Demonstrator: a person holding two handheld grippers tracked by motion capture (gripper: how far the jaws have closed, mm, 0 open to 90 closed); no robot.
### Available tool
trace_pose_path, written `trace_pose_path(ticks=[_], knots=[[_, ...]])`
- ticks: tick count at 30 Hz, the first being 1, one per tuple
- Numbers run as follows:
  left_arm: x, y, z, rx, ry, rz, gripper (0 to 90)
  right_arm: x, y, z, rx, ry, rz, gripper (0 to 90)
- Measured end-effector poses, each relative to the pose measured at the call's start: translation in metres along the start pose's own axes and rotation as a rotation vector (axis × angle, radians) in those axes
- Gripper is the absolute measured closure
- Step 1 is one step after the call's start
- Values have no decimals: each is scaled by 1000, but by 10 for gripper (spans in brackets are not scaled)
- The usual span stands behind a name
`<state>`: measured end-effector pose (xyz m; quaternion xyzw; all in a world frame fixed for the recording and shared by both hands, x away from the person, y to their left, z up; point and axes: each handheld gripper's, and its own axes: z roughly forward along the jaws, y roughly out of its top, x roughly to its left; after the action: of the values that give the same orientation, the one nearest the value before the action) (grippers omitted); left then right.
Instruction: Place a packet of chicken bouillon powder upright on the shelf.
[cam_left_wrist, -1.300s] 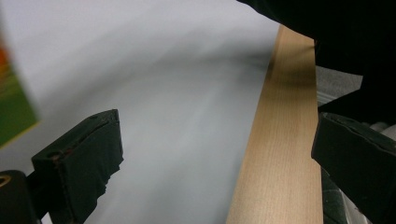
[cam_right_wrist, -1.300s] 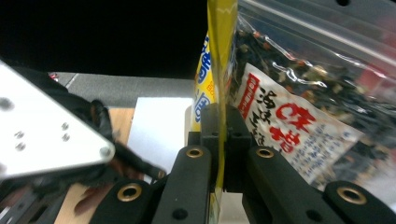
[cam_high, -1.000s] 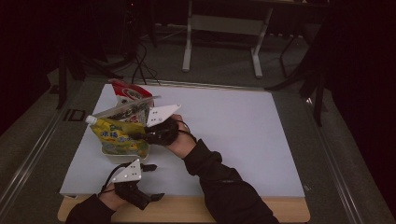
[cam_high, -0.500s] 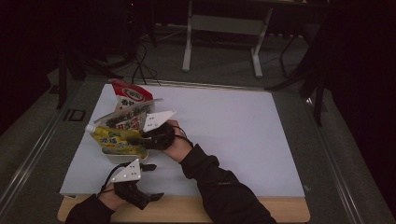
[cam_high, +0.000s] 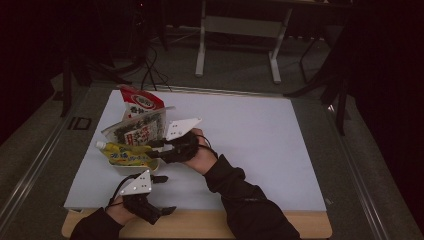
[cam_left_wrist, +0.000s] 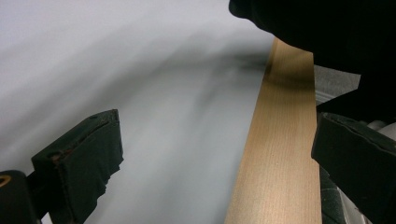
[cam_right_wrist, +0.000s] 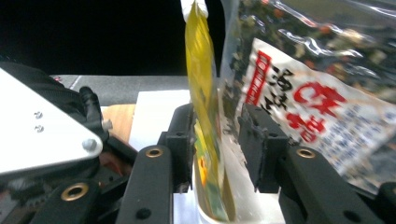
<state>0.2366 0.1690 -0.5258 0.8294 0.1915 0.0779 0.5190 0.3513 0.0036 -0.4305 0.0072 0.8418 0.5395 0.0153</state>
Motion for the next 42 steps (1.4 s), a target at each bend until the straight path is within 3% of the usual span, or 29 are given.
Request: trace_pose_path(ticks=[10, 14, 15, 18, 22, 23, 29, 42], knots=[[0, 1, 1, 0, -2, 0, 27, 1, -16, -27, -2, -39, 24, 571], [0, 1, 1, -2, 1, -2, 27, -3, -29, -44, -17, -92, 61, 433], [0, 1, 1, -2, 1, -2, 27, -3, -29, -44, -17, -92, 61, 433], [0, 1, 1, 1, 0, -3, 27, -4, -39, -54, 4, -155, 76, 398], [0, 1, 1, 3, 0, -3, 27, -7, -48, -59, 9, -168, 102, 378], [0, 1, 1, 1, 0, -4, 27, -7, -55, -62, 26, -172, 106, 271], [0, 1, 2, 2, 0, -3, 27, -8, -71, -68, 68, -185, 149, 255], [0, 1, 2, 4, 0, -5, 27, -7, -110, -87, 68, -234, 246, 165]])
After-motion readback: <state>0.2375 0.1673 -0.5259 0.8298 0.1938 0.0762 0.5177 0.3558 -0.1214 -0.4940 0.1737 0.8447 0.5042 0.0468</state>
